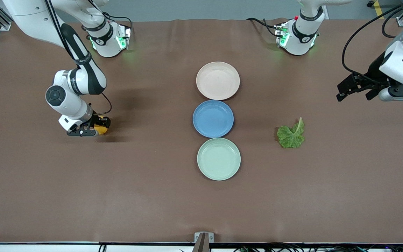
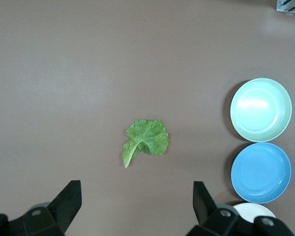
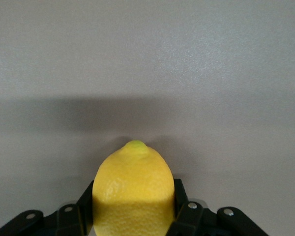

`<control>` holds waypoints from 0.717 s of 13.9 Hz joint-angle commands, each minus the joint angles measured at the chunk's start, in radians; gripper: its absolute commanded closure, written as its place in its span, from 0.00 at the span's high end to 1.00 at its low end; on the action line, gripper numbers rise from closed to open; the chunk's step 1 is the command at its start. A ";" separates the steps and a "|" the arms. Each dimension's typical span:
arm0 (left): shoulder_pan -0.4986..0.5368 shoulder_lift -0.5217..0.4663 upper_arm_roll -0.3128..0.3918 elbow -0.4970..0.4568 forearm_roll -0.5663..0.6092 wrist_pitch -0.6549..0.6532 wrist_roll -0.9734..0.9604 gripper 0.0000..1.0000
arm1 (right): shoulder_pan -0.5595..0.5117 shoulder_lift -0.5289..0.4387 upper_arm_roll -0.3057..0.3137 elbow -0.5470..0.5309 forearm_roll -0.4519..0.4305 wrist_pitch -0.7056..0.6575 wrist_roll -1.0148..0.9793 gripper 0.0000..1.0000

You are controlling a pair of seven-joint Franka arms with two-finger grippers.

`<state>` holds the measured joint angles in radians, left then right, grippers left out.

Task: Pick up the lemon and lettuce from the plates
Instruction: 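Raise the left gripper away while the right gripper lowers the lemon, then open the right gripper to release the lemon on the table and lift away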

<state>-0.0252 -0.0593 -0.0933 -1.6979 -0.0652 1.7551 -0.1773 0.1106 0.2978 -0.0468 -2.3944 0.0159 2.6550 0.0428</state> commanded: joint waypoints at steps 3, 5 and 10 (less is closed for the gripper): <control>-0.002 0.088 -0.003 0.127 0.022 -0.020 0.002 1.00 | -0.011 -0.017 0.016 -0.022 0.004 0.013 -0.015 0.05; -0.002 0.088 -0.003 0.144 0.021 -0.022 0.002 1.00 | -0.011 -0.017 0.018 -0.022 0.004 0.008 -0.014 0.11; -0.002 0.079 -0.003 0.144 0.021 -0.022 -0.002 1.00 | -0.011 -0.014 0.031 -0.020 0.006 0.010 -0.015 0.11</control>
<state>-0.0265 0.0201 -0.0938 -1.5764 -0.0652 1.7551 -0.1773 0.1107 0.2978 -0.0330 -2.3946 0.0159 2.6549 0.0423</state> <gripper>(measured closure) 0.000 0.370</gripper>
